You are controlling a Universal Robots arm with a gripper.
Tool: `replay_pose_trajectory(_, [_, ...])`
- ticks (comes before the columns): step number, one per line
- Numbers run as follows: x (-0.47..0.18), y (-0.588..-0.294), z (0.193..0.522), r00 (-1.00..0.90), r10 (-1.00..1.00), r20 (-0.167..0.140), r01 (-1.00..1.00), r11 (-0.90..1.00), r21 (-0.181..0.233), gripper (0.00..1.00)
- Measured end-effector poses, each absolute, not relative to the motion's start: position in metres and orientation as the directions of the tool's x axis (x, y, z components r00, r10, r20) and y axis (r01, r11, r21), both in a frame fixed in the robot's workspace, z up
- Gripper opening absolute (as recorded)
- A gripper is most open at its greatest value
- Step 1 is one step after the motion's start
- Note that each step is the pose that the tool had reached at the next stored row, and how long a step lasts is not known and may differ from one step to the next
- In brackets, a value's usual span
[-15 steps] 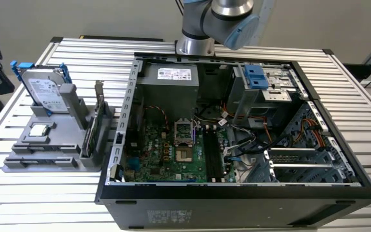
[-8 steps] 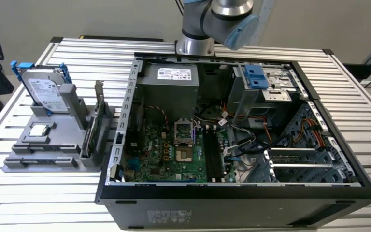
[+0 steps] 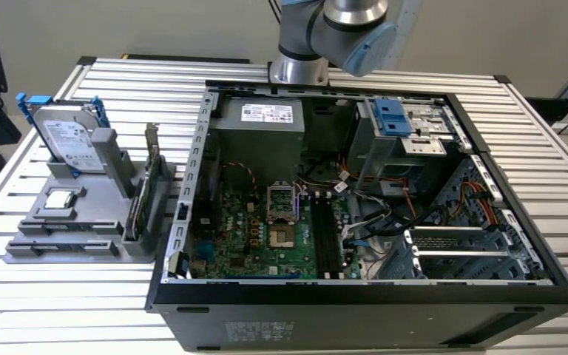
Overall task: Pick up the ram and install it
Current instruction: 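Pick up the ram and move it above insertion slot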
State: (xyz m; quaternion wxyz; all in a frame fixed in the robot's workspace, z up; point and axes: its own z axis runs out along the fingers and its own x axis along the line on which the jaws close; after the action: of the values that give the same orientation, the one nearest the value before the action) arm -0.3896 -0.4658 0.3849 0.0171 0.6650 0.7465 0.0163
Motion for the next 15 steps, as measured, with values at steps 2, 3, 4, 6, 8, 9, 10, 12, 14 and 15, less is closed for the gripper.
replay_pose_trajectory(2, [-0.3898,-0.4658,0.3850,-0.099,0.995,-0.004,0.994,0.099,0.047,0.00])
replay_pose_trajectory(3, [-0.3898,-0.4658,0.3850,-0.092,0.996,-0.004,0.995,0.092,0.047,0.00])
replay_pose_trajectory(4, [-0.3899,-0.4658,0.3850,-0.084,0.996,-0.004,0.995,0.084,0.047,0.00])
replay_pose_trajectory(6, [-0.3900,-0.4658,0.3849,-0.068,0.998,-0.004,0.997,0.068,0.046,0.00])
replay_pose_trajectory(8, [-0.3901,-0.4658,0.3847,-0.053,0.999,-0.003,0.998,0.053,0.044,0.00])
replay_pose_trajectory(9, [-0.3901,-0.4658,0.3848,-0.047,0.999,-0.003,0.998,0.047,0.039,0.00])
replay_pose_trajectory(10, [-0.3901,-0.4658,0.3850,-0.042,0.999,-0.003,0.999,0.042,0.031,0.00])
replay_pose_trajectory(12, [-0.3901,-0.4658,0.3849,-0.037,0.999,-0.002,0.999,0.037,0.002,0.00])
replay_pose_trajectory(14, [-0.3901,-0.4658,0.3848,-0.036,0.999,-0.001,0.999,0.036,-0.013,0.00])
replay_pose_trajectory(15, [-0.3902,-0.4658,0.3848,-0.036,0.999,-0.001,0.999,0.036,-0.014,0.00])
